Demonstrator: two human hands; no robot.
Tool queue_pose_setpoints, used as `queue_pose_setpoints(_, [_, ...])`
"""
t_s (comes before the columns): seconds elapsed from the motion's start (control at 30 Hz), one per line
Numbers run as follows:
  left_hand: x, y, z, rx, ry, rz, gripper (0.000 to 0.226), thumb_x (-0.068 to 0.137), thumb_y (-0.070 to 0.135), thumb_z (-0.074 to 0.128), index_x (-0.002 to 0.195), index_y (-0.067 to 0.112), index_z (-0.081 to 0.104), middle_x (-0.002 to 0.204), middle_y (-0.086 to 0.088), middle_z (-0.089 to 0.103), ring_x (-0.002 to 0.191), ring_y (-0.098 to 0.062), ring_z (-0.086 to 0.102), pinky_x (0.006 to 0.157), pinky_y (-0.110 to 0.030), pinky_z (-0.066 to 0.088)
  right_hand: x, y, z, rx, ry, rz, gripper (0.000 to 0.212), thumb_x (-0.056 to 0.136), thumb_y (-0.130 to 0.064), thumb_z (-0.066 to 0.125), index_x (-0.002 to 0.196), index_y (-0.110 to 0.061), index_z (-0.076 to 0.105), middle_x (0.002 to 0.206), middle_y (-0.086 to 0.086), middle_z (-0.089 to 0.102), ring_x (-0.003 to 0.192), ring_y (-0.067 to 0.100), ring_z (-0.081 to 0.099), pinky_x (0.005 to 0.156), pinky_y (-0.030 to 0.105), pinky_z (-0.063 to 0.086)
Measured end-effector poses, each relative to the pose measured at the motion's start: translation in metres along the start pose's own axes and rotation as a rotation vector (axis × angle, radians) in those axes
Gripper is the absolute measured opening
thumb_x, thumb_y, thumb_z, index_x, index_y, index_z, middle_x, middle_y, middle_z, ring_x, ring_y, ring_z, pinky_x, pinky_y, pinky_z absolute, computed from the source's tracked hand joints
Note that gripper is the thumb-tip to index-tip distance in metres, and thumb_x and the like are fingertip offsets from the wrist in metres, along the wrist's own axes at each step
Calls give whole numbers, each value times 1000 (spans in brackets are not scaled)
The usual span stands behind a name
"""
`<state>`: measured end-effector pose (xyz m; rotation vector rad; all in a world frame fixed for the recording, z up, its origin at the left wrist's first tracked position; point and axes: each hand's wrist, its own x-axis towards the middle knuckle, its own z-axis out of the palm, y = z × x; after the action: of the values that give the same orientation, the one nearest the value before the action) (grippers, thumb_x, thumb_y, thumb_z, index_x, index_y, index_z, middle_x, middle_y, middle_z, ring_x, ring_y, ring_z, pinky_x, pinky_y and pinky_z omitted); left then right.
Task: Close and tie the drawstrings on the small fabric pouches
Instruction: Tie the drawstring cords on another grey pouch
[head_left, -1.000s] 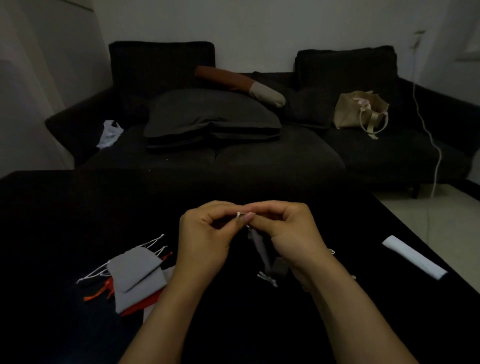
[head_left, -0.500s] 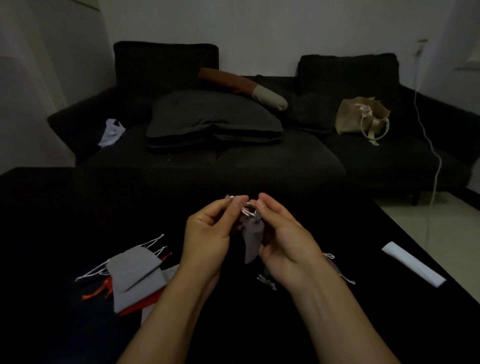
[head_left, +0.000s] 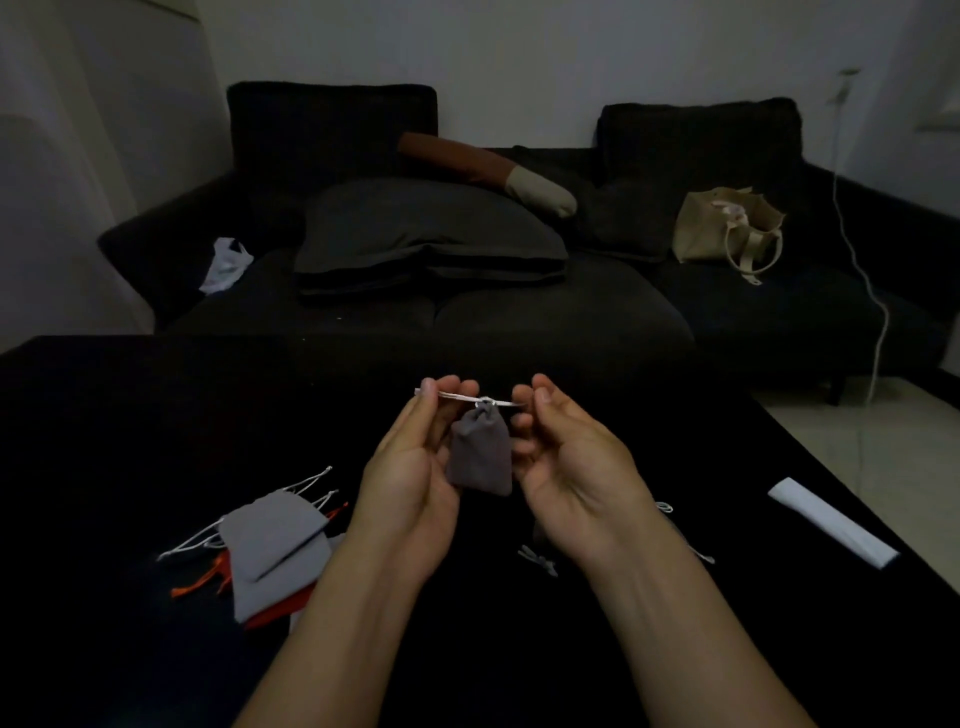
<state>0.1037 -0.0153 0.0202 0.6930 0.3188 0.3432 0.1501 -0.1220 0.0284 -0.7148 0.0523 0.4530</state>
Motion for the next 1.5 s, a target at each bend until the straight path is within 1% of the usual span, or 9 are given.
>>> queue_pose_setpoints(0.17, [3, 0, -1, 95, 56, 93, 22, 99, 31, 51, 86, 24, 67, 72, 9, 70, 54, -2, 55, 61, -22, 40, 2, -3, 0, -19, 15, -89, 17, 98, 1, 48, 93, -7, 62, 65, 4, 64, 51, 5, 56, 49, 14, 48])
queue_pose_setpoints(0.47, [1, 1, 0, 76, -3, 125, 21, 100, 27, 50, 89, 18, 66, 75, 3, 71, 50, -2, 50, 46, -15, 41, -1, -9, -2, -67, -2, -136, 15, 97, 1, 51, 94, -6, 64, 71, 6, 64, 58, 7, 58, 53, 14, 50])
queue_pose_setpoints(0.7, [-4, 2, 6, 43, -19, 154, 20, 100, 26, 51, 90, 16, 66, 75, 2, 72, 63, -4, 64, 56, -16, 51, -2, -11, -3, -2, -33, -129, 13, 95, 2, 52, 96, -4, 64, 71, 7, 67, 56, 6, 60, 53, 14, 51])
queue_pose_setpoints(0.87, [-7, 3, 4, 59, -28, 199, 21, 100, 28, 52, 97, 14, 68, 80, -1, 75, 73, -8, 71, 63, -19, 55, -8, -13, -2, -171, -140, -216, 16, 96, 0, 53, 105, -6, 65, 78, 6, 73, 64, 6, 65, 62, 15, 54])
queue_pose_setpoints(0.97, [-9, 4, 5, 36, -49, 184, 19, 99, 21, 53, 98, 9, 67, 80, -5, 75, 75, -10, 72, 64, -20, 56, -12, -19, -4, -274, -249, -231, 27, 94, 3, 54, 118, -6, 62, 87, 6, 75, 71, 7, 68, 69, 16, 55])
queue_pose_setpoints(1.1, [-8, 7, 3, 76, -39, 188, 12, 93, 9, 59, 99, 7, 69, 77, -5, 72, 71, -11, 70, 65, -20, 57, -16, -25, -6, -403, -304, -262, 37, 87, 10, 59, 120, -6, 62, 90, 7, 75, 77, 11, 70, 77, 19, 57])
queue_pose_setpoints(1.3, [-9, 12, -1, 260, -86, 196, 17, 90, -1, 58, 98, 8, 70, 77, -5, 73, 72, -11, 70, 68, -19, 57, -12, -25, -12, -513, -336, -309, 49, 77, 18, 65, 120, -5, 64, 87, 5, 71, 79, 11, 69, 74, 20, 55])
queue_pose_setpoints(1.4, [-9, 10, 0, 309, -121, 198, 21, 94, -1, 52, 97, 6, 71, 76, -6, 73, 71, -11, 69, 69, -20, 58, -8, -24, -16, -667, -284, -393, 44, 76, 11, 73, 114, -12, 69, 89, 1, 68, 80, 11, 67, 77, 21, 54])
queue_pose_setpoints(1.5, [-10, 10, 0, 364, -161, 178, 25, 95, -3, 49, 96, 7, 72, 80, -8, 75, 73, -13, 71, 70, -20, 58, -4, -23, -19, -958, -261, -481, 34, 80, -6, 77, 111, -17, 72, 105, 4, 71, 90, 11, 70, 81, 24, 56])
